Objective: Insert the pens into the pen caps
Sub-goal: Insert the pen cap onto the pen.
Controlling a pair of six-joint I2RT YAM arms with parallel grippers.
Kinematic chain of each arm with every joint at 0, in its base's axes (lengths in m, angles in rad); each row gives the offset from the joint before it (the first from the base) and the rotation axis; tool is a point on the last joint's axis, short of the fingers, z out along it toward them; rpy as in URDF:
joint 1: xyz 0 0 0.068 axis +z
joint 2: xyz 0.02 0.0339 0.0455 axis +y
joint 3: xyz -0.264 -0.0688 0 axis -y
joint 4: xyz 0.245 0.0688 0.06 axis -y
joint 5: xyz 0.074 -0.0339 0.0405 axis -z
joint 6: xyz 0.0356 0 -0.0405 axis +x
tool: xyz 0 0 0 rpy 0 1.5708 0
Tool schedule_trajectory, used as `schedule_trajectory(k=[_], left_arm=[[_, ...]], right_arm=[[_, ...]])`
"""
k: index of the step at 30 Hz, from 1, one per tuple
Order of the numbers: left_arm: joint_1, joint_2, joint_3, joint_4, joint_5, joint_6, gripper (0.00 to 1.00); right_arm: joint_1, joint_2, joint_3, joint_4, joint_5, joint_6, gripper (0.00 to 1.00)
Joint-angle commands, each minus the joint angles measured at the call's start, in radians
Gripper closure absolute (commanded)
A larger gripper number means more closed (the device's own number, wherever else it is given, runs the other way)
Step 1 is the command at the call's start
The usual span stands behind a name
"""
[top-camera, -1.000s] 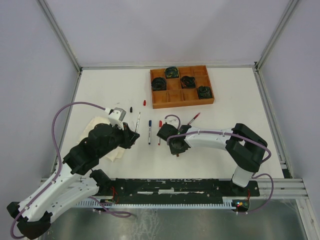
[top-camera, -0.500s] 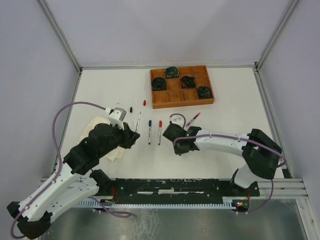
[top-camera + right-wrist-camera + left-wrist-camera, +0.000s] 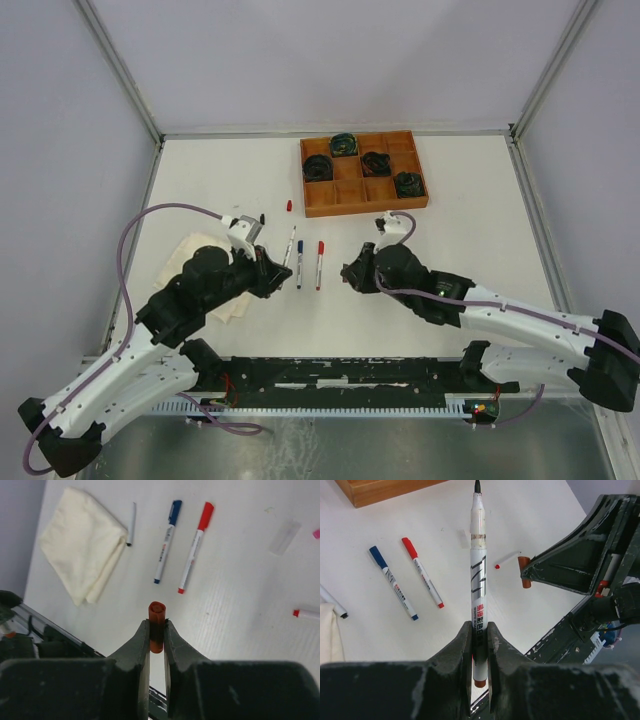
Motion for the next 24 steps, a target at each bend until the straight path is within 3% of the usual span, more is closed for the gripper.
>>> schedule_trajectory(k=[1, 12, 24], left_arm=[[-0.003, -0.004, -0.001, 0.120, 0.072, 0.004, 0.97], [-0.010, 0.010, -0.004, 0.248, 0.224, -0.018, 0.97], [-0.191, 0.019, -0.051, 0.349, 0.118, -0.059, 0.97]], right_arm=[[0.003, -0.090, -0.055, 0.275, 0.071, 0.079, 0.93], [0.002, -0.185, -0.053, 0.483, 0.029, 0.051, 0.94], [0.003, -0.267, -0.110, 0.608, 0.089, 0.083, 0.96]])
